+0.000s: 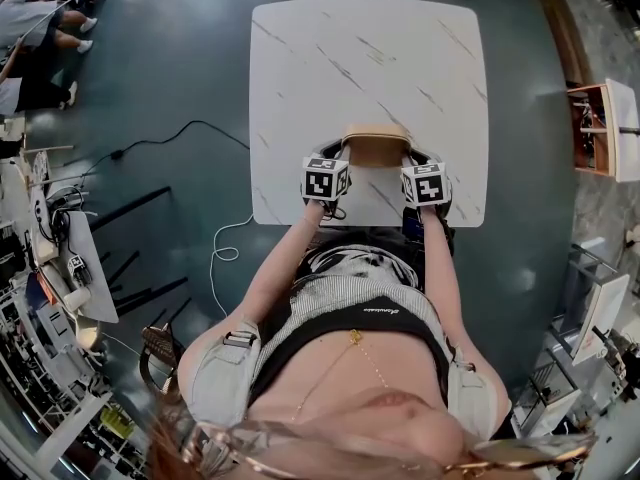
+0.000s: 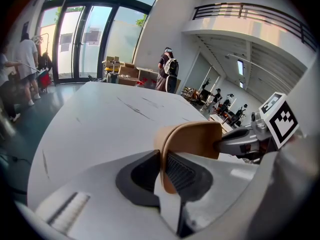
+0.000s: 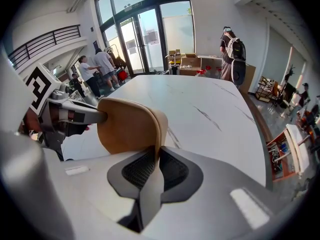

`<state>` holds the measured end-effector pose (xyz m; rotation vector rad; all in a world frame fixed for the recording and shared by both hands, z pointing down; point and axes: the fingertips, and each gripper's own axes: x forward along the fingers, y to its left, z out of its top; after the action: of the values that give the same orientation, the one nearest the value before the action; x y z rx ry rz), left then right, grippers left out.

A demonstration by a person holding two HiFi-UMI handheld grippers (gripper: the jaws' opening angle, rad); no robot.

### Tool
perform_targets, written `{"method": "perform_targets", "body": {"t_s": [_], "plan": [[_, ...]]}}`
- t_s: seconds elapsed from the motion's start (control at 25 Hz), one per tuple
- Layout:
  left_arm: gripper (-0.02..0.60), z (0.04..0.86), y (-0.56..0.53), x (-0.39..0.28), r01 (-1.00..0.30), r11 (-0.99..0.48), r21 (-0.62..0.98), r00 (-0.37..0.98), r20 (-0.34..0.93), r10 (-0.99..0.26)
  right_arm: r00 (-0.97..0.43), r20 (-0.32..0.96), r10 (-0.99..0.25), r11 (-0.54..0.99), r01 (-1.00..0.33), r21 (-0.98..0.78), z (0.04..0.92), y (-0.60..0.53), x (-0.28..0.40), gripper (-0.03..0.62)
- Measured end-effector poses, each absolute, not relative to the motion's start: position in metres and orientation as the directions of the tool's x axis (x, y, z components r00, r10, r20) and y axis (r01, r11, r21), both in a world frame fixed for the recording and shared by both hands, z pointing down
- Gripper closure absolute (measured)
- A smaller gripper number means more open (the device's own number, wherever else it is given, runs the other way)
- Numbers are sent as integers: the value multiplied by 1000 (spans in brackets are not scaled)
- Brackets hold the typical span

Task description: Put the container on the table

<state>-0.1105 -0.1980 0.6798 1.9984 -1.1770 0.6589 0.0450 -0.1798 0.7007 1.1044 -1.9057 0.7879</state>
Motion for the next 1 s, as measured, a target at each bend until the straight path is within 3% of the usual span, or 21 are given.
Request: {"method": "perform_targets", "body": {"t_s": [1.0], "plan": [[548, 699, -230, -108, -900, -284, 331, 435, 733, -523, -296, 856, -423, 381, -916, -128, 718, -215, 46, 512]]}}
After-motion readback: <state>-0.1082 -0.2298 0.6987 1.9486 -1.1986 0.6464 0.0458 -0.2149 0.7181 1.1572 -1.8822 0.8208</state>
